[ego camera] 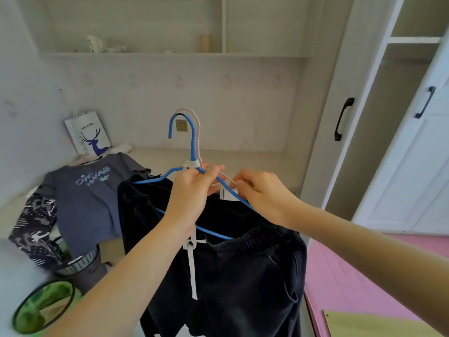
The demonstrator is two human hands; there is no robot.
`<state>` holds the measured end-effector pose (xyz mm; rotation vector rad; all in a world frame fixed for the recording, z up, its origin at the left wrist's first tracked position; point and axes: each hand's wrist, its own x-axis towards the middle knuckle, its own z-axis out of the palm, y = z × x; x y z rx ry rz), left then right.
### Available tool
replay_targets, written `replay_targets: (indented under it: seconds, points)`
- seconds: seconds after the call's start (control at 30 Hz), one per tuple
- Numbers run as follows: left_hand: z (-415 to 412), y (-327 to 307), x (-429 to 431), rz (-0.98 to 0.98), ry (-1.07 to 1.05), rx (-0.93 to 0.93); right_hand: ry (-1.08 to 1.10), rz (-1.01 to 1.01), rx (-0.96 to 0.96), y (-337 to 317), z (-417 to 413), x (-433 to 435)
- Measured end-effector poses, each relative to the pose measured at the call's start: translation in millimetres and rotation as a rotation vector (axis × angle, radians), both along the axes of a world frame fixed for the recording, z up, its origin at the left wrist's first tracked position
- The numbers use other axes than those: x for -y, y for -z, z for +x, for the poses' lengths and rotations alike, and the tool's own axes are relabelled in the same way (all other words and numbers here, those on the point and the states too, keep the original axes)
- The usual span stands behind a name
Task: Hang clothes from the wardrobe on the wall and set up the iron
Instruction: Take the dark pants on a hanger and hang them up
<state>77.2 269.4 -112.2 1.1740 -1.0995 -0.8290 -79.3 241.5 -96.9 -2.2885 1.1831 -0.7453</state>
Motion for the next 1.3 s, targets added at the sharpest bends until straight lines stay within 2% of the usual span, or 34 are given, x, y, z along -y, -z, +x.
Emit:
replay_targets:
  seconds: [0.33,0.63,0.8,0.97,1.13,1.3]
  points:
    - [28,44,39,0.058,-0.062,0.038,-0.078,0.200,-0.085,35,44,37]
    - [60,56,100,0.139,-0.134,0.085,-0.107,0.297,0.106,58,78,108]
    - [79,55,127,0.160,-0.125,0.111,-0.187,0.323,0.159,61,99,158]
    - [108,58,147,0.279,-0.126,0.134,-0.269,0.360,0.163,67,123,198]
    - [144,60,145,0.271,-0.351,0.094,-0.317,0.406,0.174,80,144,231]
    - [198,76,142,0.210,-0.640,0.369,-0.369,0.391,0.173,86,171,259]
